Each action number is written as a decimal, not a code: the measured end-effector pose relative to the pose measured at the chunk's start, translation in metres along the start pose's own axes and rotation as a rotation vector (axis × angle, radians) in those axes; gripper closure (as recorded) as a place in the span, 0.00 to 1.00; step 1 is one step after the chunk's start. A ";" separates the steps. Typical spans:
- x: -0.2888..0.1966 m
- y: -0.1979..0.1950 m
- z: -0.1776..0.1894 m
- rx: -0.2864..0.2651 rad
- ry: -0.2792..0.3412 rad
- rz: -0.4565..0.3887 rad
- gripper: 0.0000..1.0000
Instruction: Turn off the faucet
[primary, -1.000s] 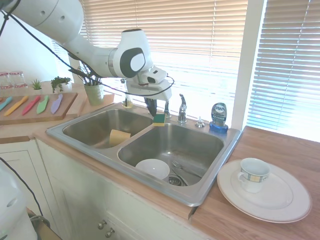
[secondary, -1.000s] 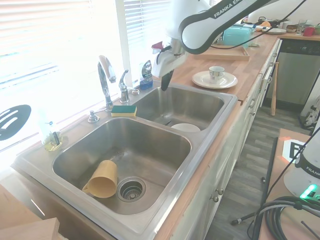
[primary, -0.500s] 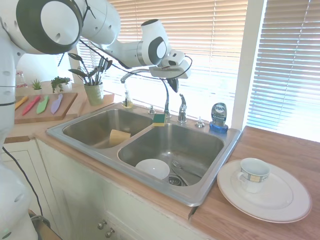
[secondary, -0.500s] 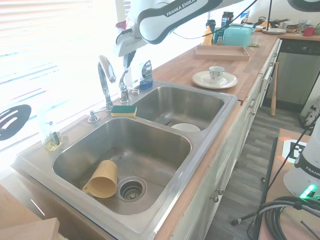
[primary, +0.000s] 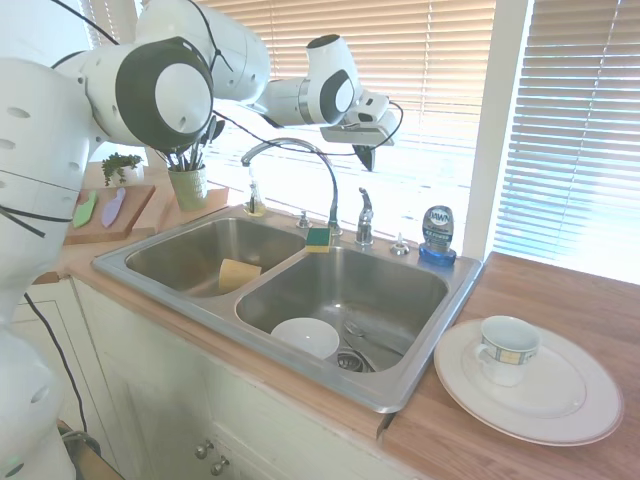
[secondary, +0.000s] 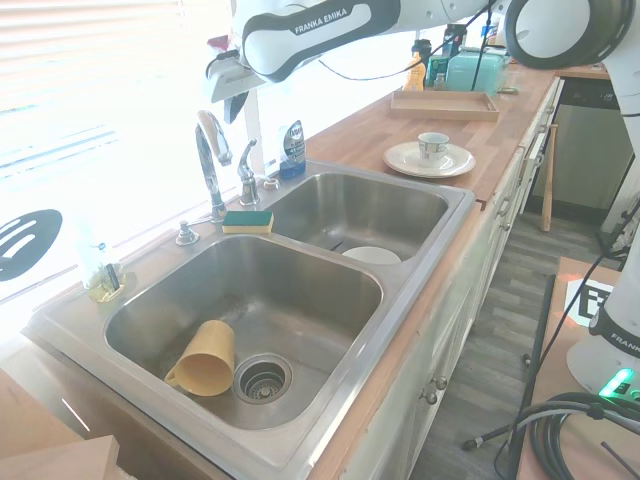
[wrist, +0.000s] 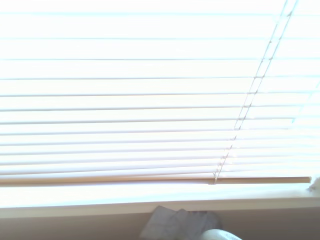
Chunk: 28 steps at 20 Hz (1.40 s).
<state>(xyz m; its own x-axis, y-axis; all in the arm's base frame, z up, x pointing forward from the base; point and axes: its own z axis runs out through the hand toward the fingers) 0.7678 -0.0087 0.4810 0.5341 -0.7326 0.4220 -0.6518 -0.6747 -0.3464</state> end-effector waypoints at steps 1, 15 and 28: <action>0.002 -0.001 0.006 -0.006 -0.004 0.002 1.00; -0.005 0.008 0.043 -0.100 -0.128 0.032 1.00; -0.020 0.041 0.040 -0.203 -0.207 0.043 1.00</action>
<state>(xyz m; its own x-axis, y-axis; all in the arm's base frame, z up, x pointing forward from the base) 0.7520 -0.0254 0.4244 0.5888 -0.7769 0.2231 -0.7594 -0.6262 -0.1766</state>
